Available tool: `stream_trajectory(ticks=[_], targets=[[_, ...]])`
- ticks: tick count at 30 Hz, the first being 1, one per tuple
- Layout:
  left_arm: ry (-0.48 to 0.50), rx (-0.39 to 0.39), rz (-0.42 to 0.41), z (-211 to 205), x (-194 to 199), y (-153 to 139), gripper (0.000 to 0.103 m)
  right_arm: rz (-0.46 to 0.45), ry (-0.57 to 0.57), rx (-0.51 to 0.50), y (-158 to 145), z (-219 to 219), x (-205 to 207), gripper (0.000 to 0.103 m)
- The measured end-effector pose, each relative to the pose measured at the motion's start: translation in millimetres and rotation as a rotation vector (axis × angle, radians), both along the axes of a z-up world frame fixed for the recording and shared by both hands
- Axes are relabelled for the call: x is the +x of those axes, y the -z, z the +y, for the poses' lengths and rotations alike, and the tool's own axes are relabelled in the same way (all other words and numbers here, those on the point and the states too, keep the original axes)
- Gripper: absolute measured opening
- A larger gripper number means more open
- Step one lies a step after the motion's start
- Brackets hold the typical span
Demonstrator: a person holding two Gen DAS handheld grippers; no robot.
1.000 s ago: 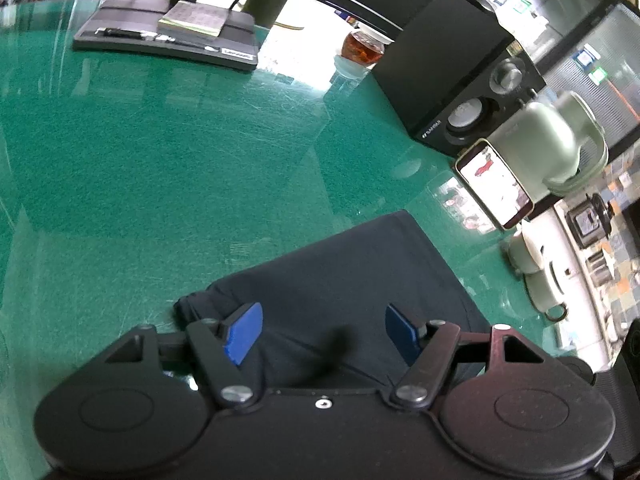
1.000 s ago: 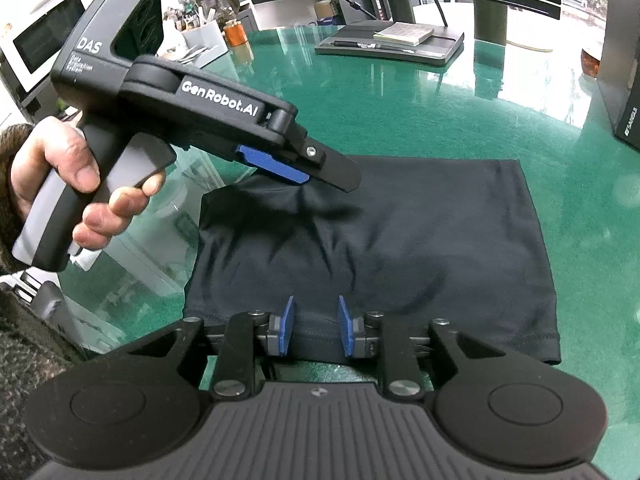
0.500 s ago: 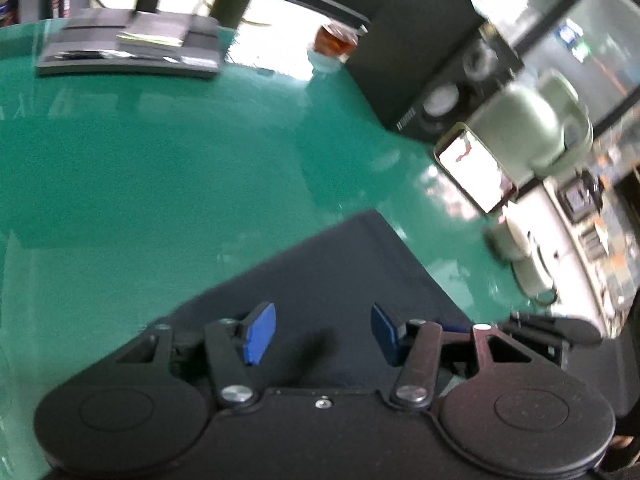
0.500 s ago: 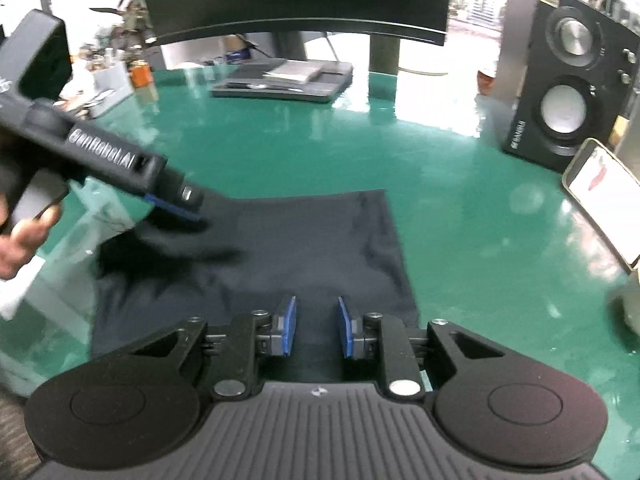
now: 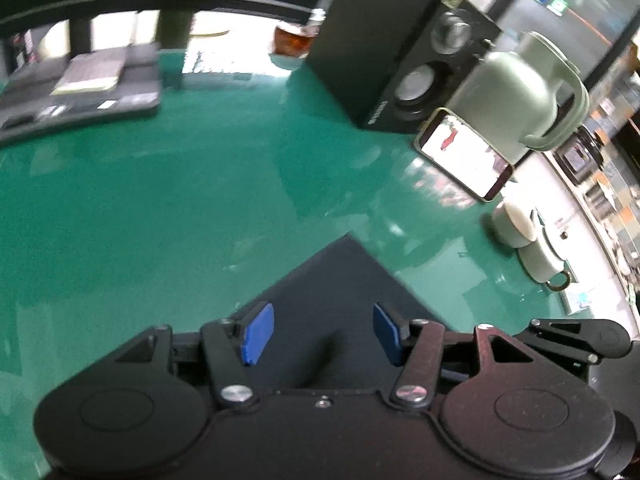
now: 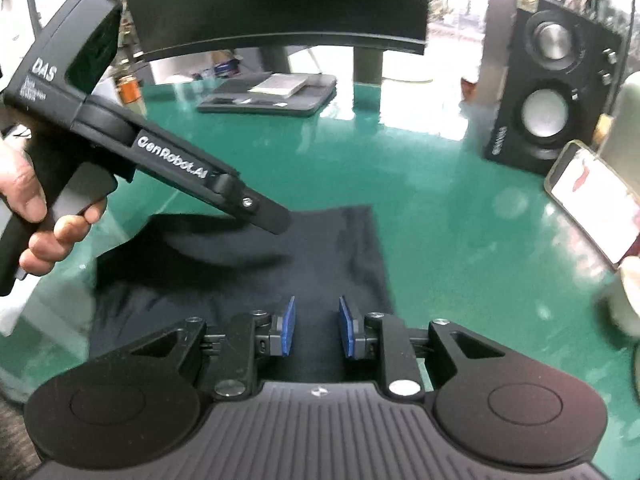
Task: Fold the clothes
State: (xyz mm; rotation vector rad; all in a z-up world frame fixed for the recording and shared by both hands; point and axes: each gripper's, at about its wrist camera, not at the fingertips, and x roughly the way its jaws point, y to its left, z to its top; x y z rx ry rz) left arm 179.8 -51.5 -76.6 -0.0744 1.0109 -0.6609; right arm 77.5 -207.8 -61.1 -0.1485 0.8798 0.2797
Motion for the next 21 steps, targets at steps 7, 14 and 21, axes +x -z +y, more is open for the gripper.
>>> stream_trajectory(ticks=[7,14,21], targets=[[0.102,0.029,-0.015,-43.0,11.8,10.7,0.054,0.026,0.024,0.004,15.8,-6.6,7.2,0.024],[0.125,0.057,0.004,-52.5,19.8,23.9,0.055,0.034,0.046,0.04,17.6,-9.6,5.8,0.025],[0.121,0.062,0.0,-52.5,20.0,25.1,0.055,0.025,0.05,0.044,18.3,-8.7,0.4,0.026]])
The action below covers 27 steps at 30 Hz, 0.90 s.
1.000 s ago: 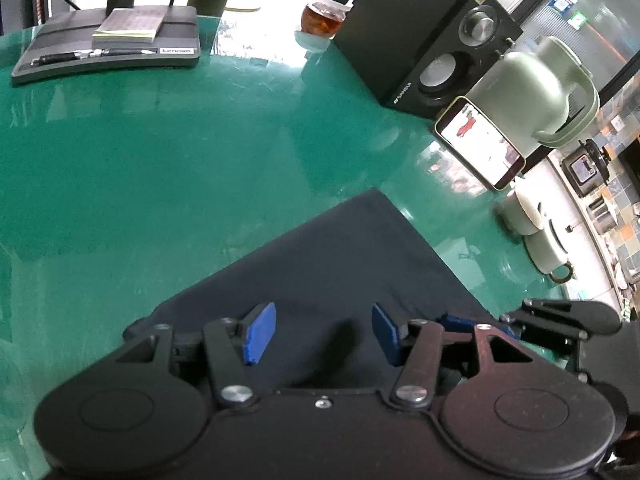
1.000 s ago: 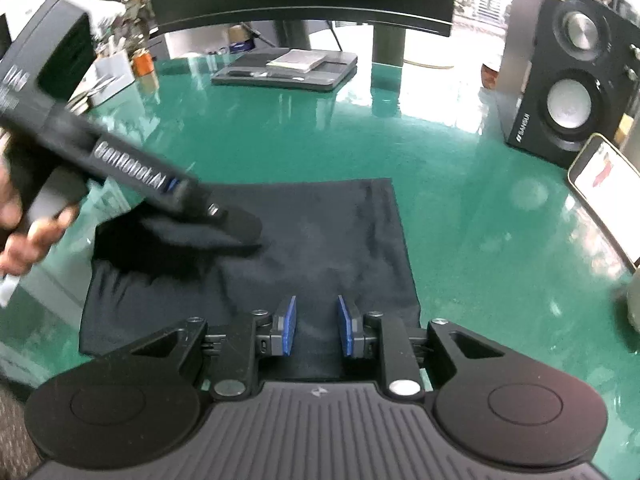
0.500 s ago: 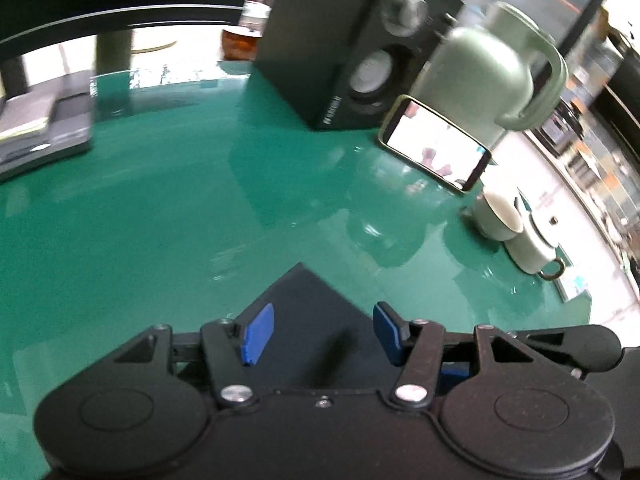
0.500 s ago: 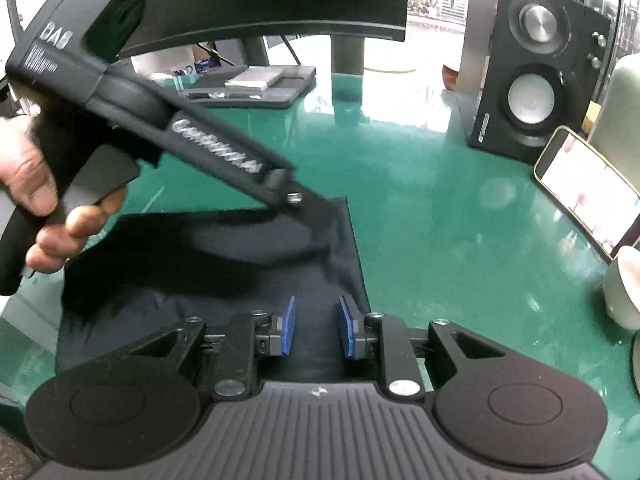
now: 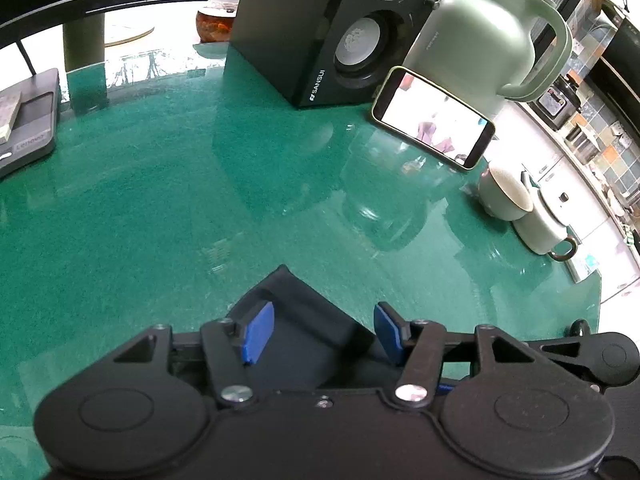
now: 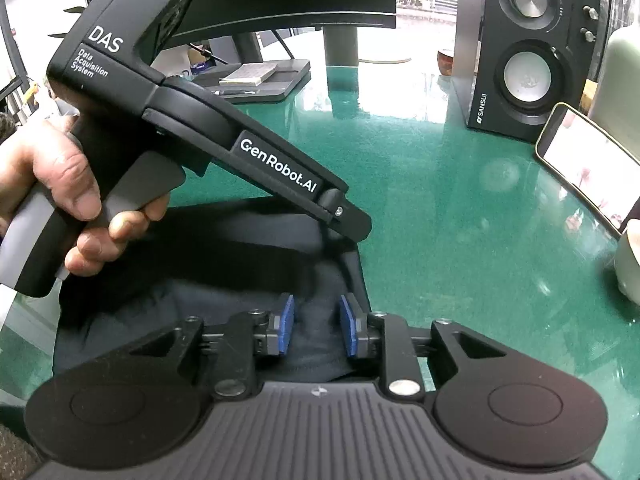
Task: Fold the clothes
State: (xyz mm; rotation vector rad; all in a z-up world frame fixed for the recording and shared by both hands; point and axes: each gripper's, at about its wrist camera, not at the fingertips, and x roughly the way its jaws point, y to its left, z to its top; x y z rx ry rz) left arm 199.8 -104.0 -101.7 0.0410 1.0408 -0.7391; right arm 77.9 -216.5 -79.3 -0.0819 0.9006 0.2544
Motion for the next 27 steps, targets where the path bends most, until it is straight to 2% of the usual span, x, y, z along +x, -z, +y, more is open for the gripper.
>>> stream_trajectory(ticks=[5,7,9,11,14,16,19,27], targets=[[0.004,0.014,-0.017,-3.6,-0.3,0.4,0.055,-0.005,0.006,0.004,1.8,-1.0,-0.2,0.03],[-0.003,0.014,-0.009,-2.8,0.3,-1.1,0.055,0.0,0.013,-0.001,1.6,-1.5,0.1,0.037],[-0.007,-0.007,-0.009,4.0,-4.1,-9.6,0.056,0.014,0.034,0.012,-1.8,-3.0,0.7,0.039],[0.011,-0.027,-0.021,11.5,-10.5,-16.2,0.057,0.017,0.045,0.023,-4.9,-3.6,0.1,0.039],[0.022,-0.006,-0.023,17.3,-15.2,-13.7,0.057,-0.024,-0.006,0.013,-9.9,5.2,-5.6,0.038],[0.01,0.017,-0.013,19.2,-14.1,-5.5,0.057,-0.029,-0.058,-0.016,-7.9,15.4,-6.8,0.031],[-0.006,0.025,-0.013,18.6,-11.4,-2.9,0.057,-0.021,-0.091,-0.049,-4.8,21.9,-7.3,0.031],[-0.018,0.099,-0.028,3.9,-11.6,-2.9,0.057,-0.007,-0.103,-0.063,-2.4,23.1,-6.8,0.031]])
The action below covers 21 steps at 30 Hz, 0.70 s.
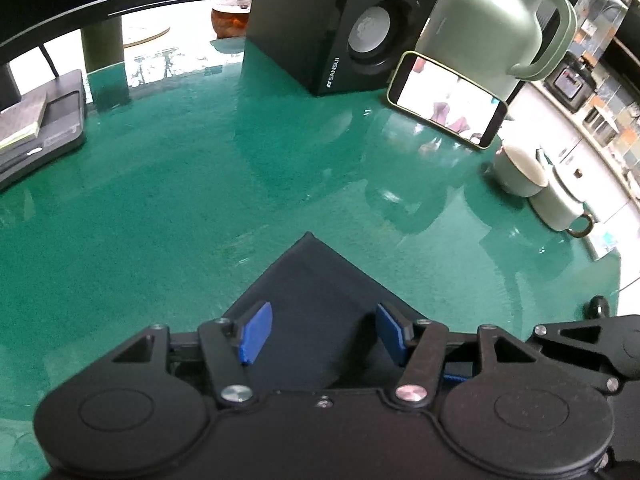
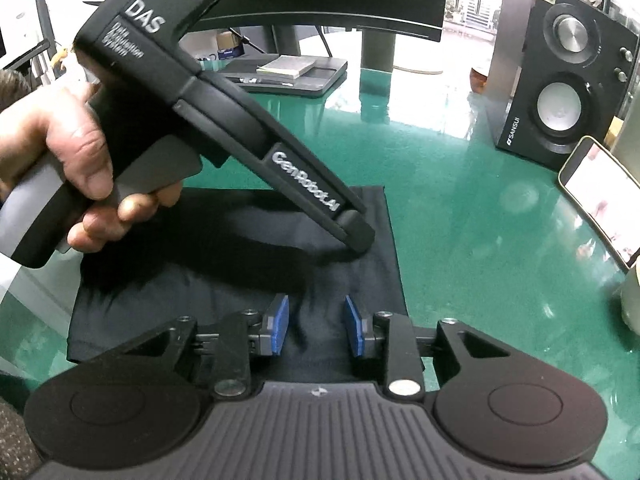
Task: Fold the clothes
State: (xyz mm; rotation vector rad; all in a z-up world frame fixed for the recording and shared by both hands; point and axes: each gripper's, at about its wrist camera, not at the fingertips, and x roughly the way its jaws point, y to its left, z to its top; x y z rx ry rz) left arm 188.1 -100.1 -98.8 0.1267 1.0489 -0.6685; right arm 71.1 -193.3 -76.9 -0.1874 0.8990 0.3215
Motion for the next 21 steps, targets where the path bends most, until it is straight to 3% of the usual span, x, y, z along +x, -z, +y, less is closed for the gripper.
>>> stream_trajectory(ticks=[21], targets=[[0.009,0.029,-0.007,-3.1,-3.2,-2.7,0.057,0.005,0.006,0.002,0.1,-0.4,-0.3,0.032]])
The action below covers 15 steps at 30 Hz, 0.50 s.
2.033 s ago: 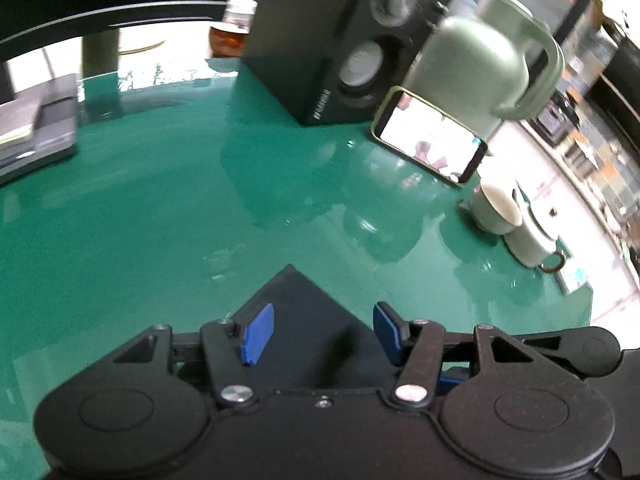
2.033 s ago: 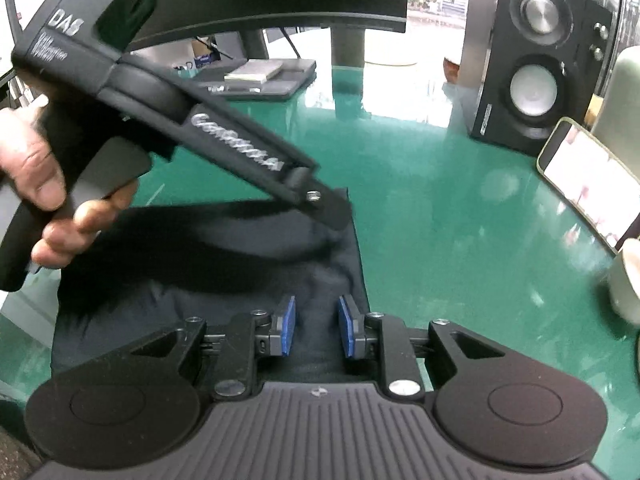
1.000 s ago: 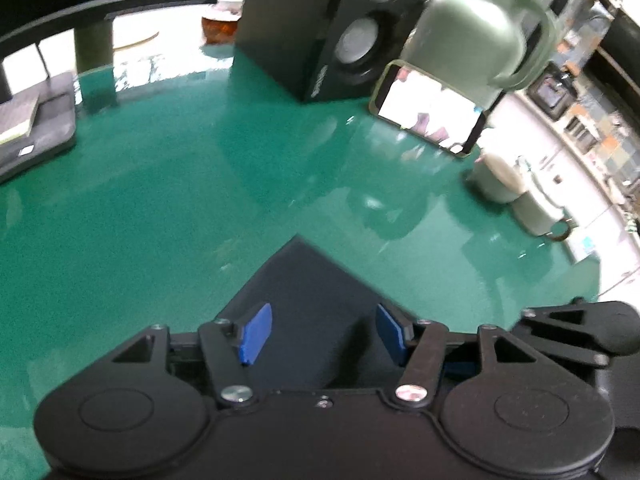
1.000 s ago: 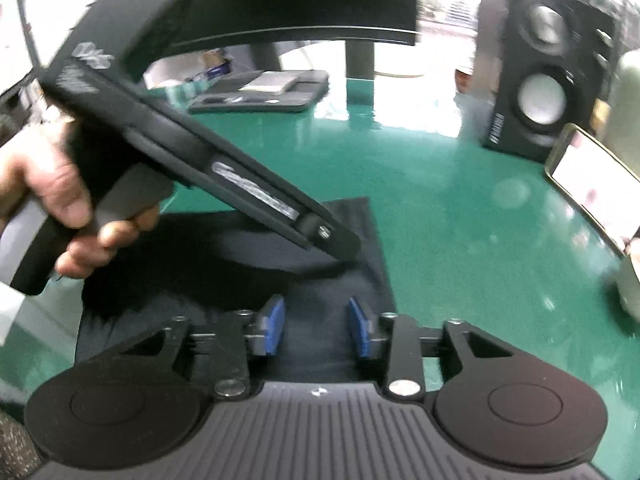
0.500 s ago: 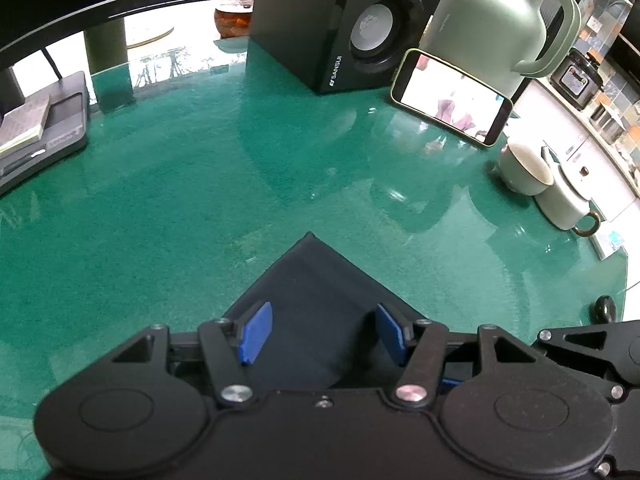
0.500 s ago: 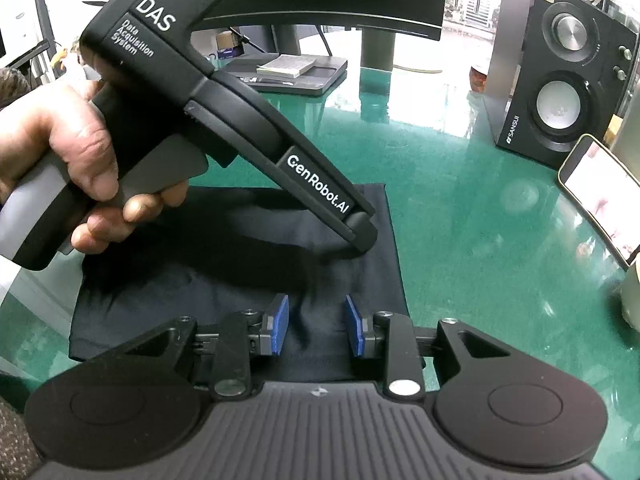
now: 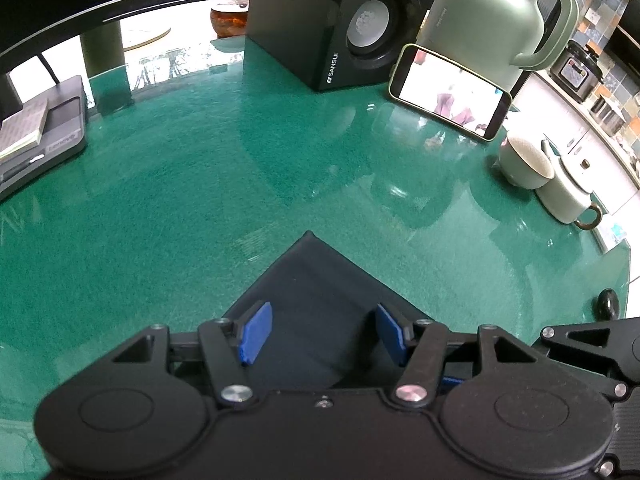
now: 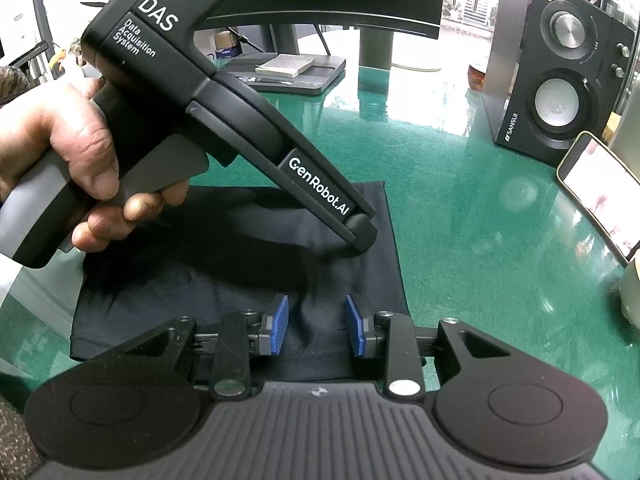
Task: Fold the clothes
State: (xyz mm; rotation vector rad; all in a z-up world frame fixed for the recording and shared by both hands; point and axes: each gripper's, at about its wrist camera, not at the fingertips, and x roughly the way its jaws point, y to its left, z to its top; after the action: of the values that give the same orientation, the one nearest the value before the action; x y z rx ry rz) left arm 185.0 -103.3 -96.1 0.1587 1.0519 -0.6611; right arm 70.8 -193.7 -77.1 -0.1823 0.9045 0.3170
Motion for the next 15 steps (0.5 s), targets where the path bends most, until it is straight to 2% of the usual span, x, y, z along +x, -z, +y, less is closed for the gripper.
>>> stream_trajectory(ticks=[3,6,12,14,15], targets=[[-0.004,-0.008,0.004,0.9,0.9,0.1,0.058,-0.001,-0.001,0.001,0.3,-0.2,-0.3,0.032],[-0.023,-0.052,0.024,6.7,3.5,0.7,0.061,-0.001,-0.003,0.004,0.7,-0.5,-0.3,0.033],[-0.143,-0.153,0.093,37.2,3.0,-3.2,0.064,0.0,-0.029,0.016,1.4,1.8,-3.6,0.047],[-0.19,-0.184,0.085,59.1,-9.3,-12.6,0.067,0.0,-0.036,0.012,-0.7,4.1,-5.8,0.048],[-0.214,-0.2,0.081,70.0,-15.5,-17.3,0.072,0.003,-0.033,0.028,-3.1,2.7,-6.5,0.048]])
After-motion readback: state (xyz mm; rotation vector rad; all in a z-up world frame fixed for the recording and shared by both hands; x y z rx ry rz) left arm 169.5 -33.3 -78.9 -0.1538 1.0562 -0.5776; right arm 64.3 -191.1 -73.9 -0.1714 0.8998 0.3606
